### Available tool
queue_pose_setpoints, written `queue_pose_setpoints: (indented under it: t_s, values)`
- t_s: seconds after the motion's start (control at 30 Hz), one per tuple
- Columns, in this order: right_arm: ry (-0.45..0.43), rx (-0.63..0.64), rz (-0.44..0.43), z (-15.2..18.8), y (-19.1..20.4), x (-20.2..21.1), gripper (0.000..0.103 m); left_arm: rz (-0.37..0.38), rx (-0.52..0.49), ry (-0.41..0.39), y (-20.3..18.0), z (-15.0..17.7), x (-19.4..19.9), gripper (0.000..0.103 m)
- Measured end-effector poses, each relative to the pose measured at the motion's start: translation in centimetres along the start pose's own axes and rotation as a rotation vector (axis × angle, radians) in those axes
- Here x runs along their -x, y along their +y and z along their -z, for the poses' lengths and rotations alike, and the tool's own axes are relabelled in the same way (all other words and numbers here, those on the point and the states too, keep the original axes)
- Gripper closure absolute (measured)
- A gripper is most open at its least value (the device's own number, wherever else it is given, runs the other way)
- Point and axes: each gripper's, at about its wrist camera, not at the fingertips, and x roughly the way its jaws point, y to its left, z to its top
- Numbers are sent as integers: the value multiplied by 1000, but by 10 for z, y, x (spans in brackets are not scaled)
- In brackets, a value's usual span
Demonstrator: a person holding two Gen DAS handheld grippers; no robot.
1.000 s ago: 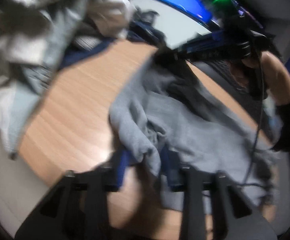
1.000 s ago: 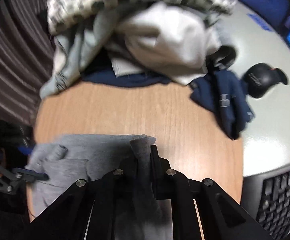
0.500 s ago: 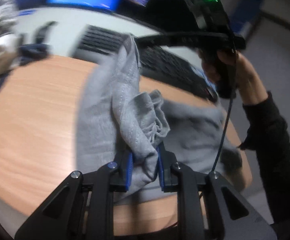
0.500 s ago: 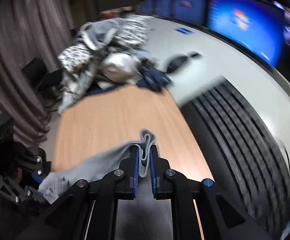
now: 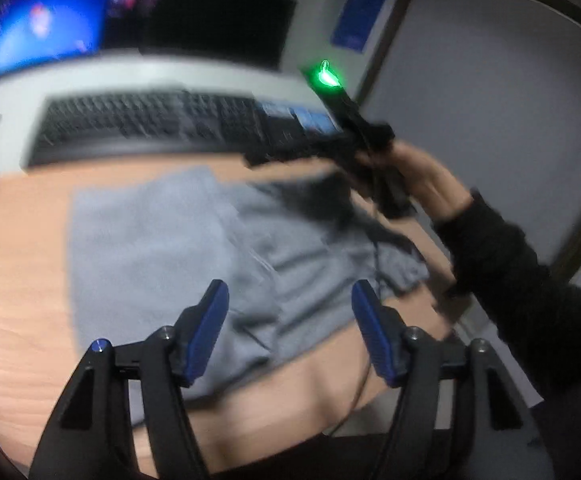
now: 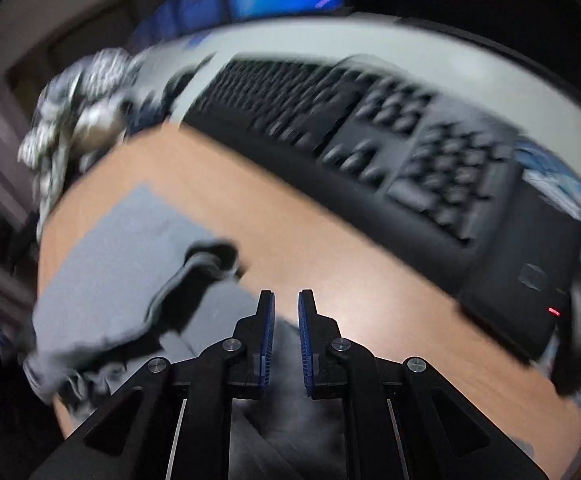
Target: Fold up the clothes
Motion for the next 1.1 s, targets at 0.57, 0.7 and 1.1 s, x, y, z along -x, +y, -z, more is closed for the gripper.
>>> queue_pose_setpoints:
  t_s: [0.57,0.7,1.1]
  values:
    - [141,237,-11,80,128,1,41,-280,-23,136,66,35,-61,42]
    - [92,117,119,96,107,38,41,-186,-34,150,72,15,-52,43]
    - [-101,-77,-158,113,164,-1,41,14,-282,299,89,-79,-167,36]
